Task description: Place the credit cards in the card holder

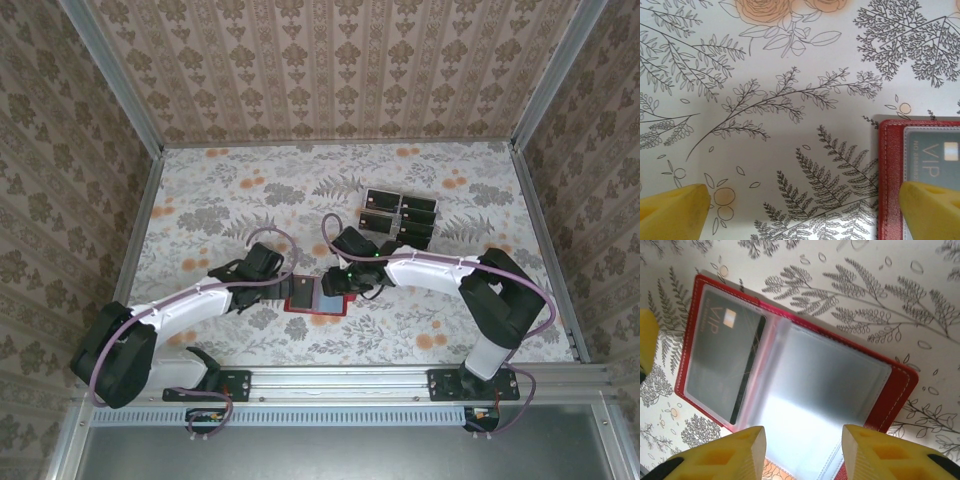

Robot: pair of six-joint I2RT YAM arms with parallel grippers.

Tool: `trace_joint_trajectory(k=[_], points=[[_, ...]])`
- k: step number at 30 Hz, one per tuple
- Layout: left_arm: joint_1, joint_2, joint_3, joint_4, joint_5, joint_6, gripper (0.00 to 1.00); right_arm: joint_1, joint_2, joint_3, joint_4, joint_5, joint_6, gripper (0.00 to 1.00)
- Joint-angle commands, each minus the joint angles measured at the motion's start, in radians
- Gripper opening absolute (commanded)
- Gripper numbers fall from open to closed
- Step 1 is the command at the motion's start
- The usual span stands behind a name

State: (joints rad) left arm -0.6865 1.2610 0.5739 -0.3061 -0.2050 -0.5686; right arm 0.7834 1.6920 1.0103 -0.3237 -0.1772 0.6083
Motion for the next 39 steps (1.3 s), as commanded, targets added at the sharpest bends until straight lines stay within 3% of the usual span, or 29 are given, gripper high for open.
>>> trace_joint_trajectory(k=[1,23,39], points=[[-0.015,-0.012,0.002,0.005,0.001,-0.013,1.0,0.003,0.026,0.052,-0.071,0.044,-0.042,0.46],[-0.102,-0.138,-0.079,0.025,-0.011,-0.055,1.0,0.03,0.21,0.117,0.055,-0.105,0.046,0.46],[-0.305,-0.181,-0.147,0.231,-0.088,-0.09,1.0,0.029,0.211,0.1,0.084,-0.106,0.076,0.47]])
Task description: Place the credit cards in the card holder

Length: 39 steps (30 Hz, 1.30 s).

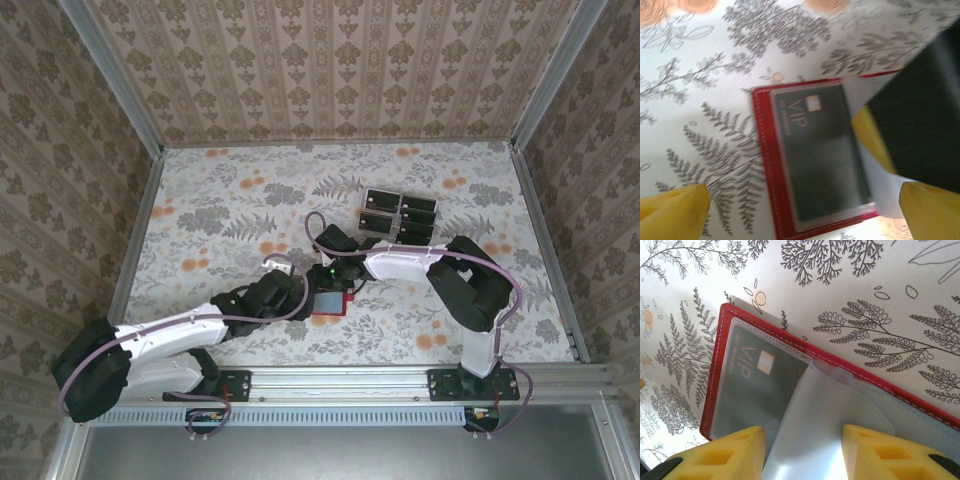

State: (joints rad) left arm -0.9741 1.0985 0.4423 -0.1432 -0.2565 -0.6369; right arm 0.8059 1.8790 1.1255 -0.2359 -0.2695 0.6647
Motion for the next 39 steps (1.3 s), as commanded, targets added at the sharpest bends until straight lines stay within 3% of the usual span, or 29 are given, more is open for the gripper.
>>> trace_joint_trajectory(k=[1,17,39], points=[[-0.026,-0.017,-0.019,0.081,-0.038,-0.02,1.0,0.007,0.025,-0.015,-0.003,-0.016,0.019,0.46],[-0.079,0.075,-0.032,0.166,-0.068,0.01,1.0,0.008,0.025,-0.016,0.007,-0.026,0.026,0.47],[-0.086,0.252,-0.021,0.146,-0.144,-0.041,1.0,0.007,-0.019,-0.029,0.017,-0.034,0.038,0.47]])
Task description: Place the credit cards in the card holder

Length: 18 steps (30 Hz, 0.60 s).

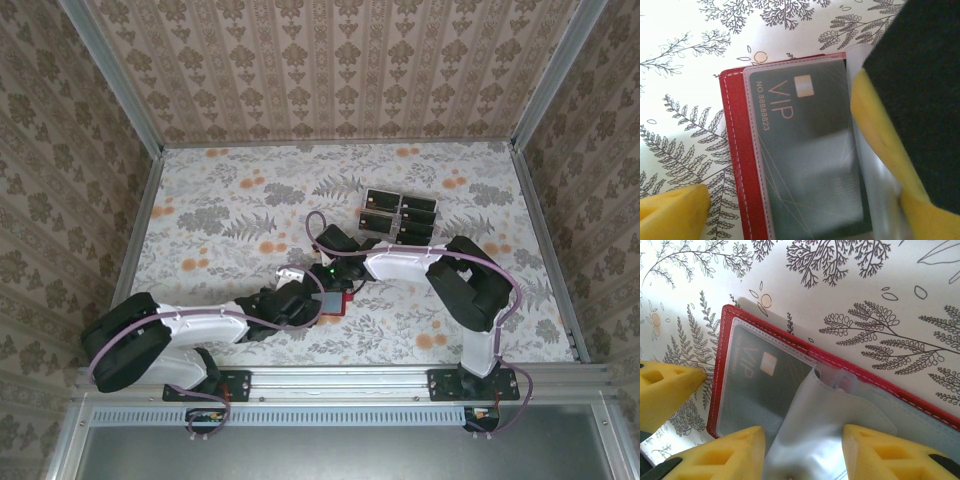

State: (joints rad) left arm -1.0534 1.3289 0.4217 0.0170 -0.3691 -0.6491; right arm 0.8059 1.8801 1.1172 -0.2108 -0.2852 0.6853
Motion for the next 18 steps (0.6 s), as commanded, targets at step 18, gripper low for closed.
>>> trace_joint_trajectory(k=[18], points=[[-0.006,0.038,-0.01,-0.017,-0.045,-0.058,1.0,-0.001,-0.179,-0.141,0.057,0.057,0.108,0.51]])
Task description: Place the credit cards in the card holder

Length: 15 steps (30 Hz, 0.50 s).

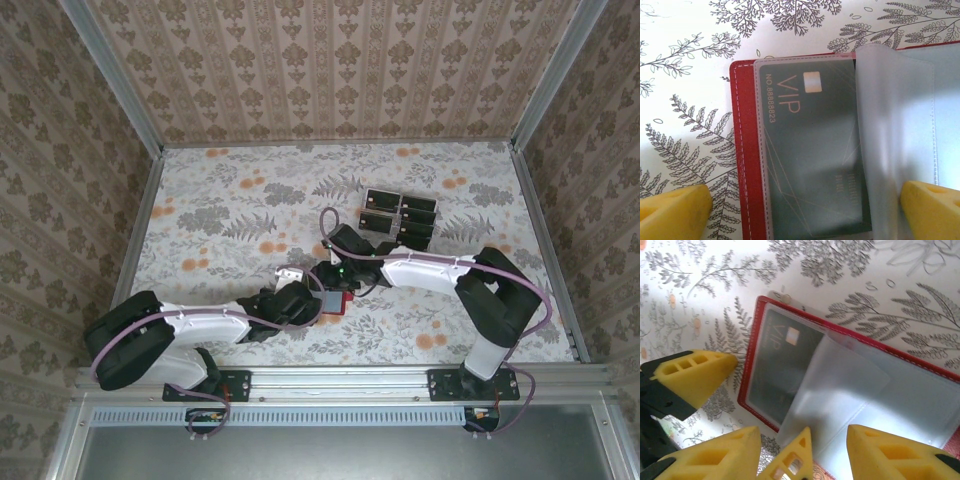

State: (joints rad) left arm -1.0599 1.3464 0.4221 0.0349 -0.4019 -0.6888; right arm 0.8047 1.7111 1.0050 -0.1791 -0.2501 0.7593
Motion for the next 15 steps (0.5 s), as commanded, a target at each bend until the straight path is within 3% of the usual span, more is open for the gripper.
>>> trace_joint_trajectory(k=[1,15], points=[[0.001,0.019,-0.009,-0.035,-0.012,-0.017,1.0,-0.001,-0.005,-0.032,0.035,0.019,0.039,0.51],[0.001,0.008,-0.009,-0.04,-0.013,-0.017,1.0,-0.011,0.084,-0.049,0.103,-0.003,0.072,0.51]])
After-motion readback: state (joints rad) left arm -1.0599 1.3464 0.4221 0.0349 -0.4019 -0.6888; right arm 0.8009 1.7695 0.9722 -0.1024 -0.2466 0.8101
